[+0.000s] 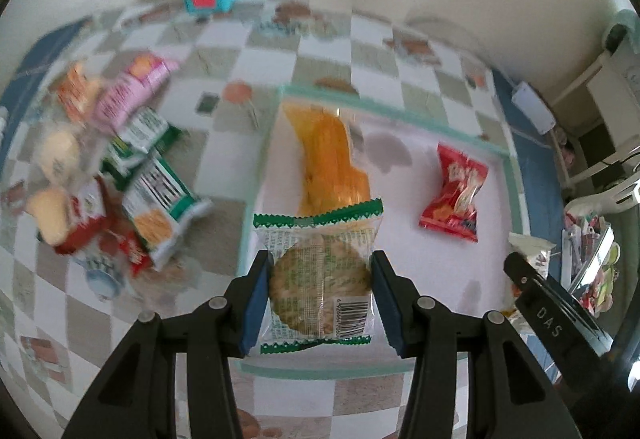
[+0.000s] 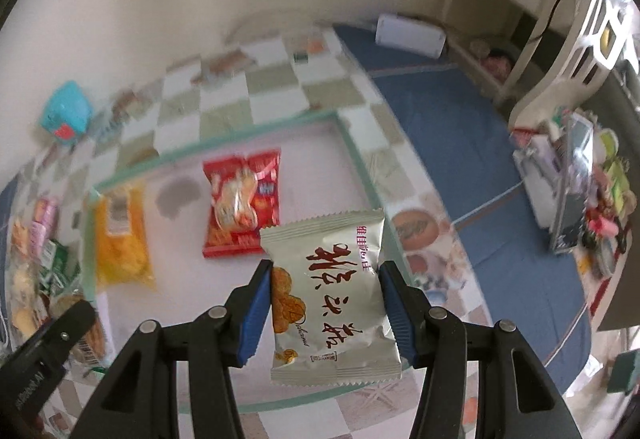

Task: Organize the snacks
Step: 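Carry both packets over the tray and open both grippers to release them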

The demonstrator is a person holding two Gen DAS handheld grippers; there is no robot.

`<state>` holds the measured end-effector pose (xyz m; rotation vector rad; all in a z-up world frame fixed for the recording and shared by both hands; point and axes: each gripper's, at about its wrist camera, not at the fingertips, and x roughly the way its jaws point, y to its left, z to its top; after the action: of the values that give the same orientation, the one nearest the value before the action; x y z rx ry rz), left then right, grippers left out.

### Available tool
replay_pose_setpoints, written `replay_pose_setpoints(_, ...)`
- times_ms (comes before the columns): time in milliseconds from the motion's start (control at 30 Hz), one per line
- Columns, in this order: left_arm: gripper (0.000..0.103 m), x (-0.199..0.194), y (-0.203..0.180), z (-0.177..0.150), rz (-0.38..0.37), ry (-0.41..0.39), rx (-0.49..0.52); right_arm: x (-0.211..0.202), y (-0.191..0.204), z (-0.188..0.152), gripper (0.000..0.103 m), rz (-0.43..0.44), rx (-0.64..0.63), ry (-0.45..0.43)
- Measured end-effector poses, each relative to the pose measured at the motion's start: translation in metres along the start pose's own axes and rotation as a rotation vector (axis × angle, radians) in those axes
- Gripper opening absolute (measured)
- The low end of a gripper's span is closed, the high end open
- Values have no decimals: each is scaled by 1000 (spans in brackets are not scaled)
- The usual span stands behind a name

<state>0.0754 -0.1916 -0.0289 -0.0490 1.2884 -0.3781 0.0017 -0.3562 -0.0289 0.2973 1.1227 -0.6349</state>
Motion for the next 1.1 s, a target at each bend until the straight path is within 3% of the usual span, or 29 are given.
replay_pose_setpoints(367, 51, 23, -8, -2, -36, 42, -2, 10, 2, -2, 57, -13, -3, 31)
replay_pose_setpoints(933, 53, 19, -20, -5, -39, 41, 45, 6, 1, 1, 57, -9, -8, 20)
replay_pose_setpoints(1033, 63, 17, -19, -5, -34, 35, 41, 5, 0, 1, 59, -5, -3, 18)
replay_pose_setpoints(1100, 65, 15, -17, -4, -35, 31, 36, 3, 0, 2, 68, 12, 10, 15)
